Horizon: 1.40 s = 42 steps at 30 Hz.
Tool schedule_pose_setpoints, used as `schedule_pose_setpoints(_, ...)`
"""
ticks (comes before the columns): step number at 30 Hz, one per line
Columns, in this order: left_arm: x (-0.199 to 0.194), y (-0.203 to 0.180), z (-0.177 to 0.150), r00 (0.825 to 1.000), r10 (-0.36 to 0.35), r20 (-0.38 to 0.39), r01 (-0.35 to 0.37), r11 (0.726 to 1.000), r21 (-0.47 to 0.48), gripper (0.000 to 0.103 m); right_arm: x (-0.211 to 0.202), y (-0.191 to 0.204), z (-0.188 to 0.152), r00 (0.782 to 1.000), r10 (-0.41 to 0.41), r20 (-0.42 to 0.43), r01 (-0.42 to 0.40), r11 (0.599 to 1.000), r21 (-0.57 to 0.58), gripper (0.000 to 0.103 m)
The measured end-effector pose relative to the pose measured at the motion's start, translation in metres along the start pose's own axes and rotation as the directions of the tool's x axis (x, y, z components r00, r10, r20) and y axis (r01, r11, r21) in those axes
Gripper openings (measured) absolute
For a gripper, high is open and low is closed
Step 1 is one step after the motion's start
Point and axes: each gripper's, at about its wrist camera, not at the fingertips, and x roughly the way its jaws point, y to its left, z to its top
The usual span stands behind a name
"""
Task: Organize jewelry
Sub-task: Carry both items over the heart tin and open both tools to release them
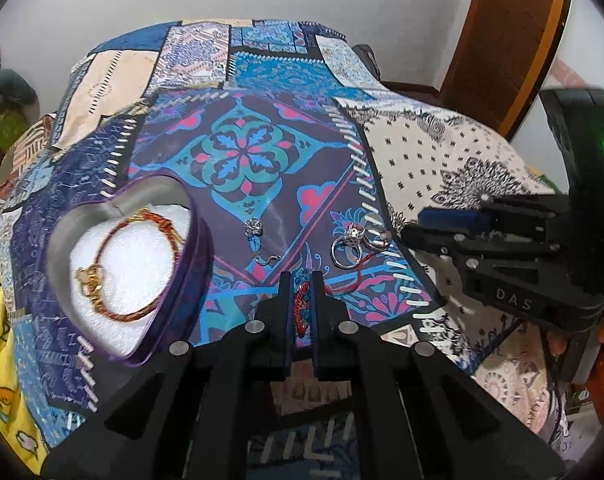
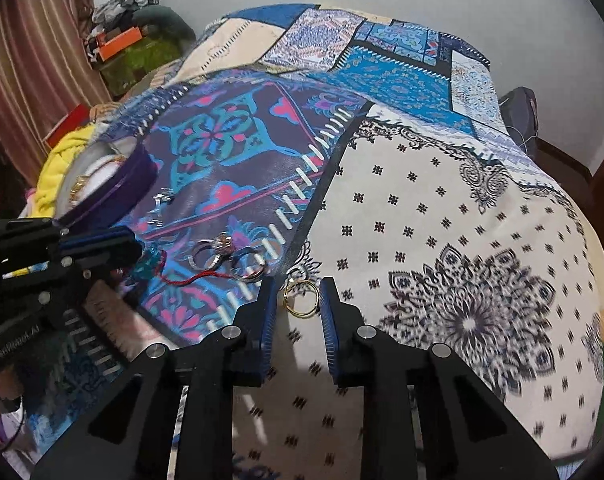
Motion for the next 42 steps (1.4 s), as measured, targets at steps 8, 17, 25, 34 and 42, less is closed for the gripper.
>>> schedule_pose_setpoints(8, -0.043, 0.003, 0.004, 0.996, 0.013, 0.084, -0.012, 1.000, -0.010, 0.006, -0.035, 0.012, 0.005, 0.997, -0.004, 0.079, 0.004, 1.000, 0.003, 0.020)
schedule_pose_setpoints(17, -0.092, 0.017, 0.016, 0.980, 0.051, 0.190, -0.044, 0.998, -0.040, 0.006, -0.059, 0.037, 0.026, 0.983, 0.051, 0.179, -0.049, 0.999, -0.016, 0.020)
schedule_pose_setpoints(25, -0.134, 0.038, 0.023, 0.956, 0.092, 0.280, -0.075, 0.995, -0.071, 0.006, -0.068, 0.066, 0.042, 0.967, 0.090, 0.238, -0.079, 0.995, -0.055, 0.020)
schedule_pose_setpoints(34, -0.160, 0.058, 0.035, 0.930, 0.130, 0.344, -0.108, 0.991, -0.081, 0.006, -0.060, 0.092, 0.058, 0.957, 0.140, 0.253, -0.120, 0.989, -0.091, 0.020)
schedule_pose_setpoints(42, -0.154, 0.074, 0.041, 0.926, 0.140, 0.351, -0.118, 0.990, -0.083, 0.006, -0.043, 0.108, 0.067, 0.956, 0.179, 0.233, -0.156, 0.981, -0.114, 0.020)
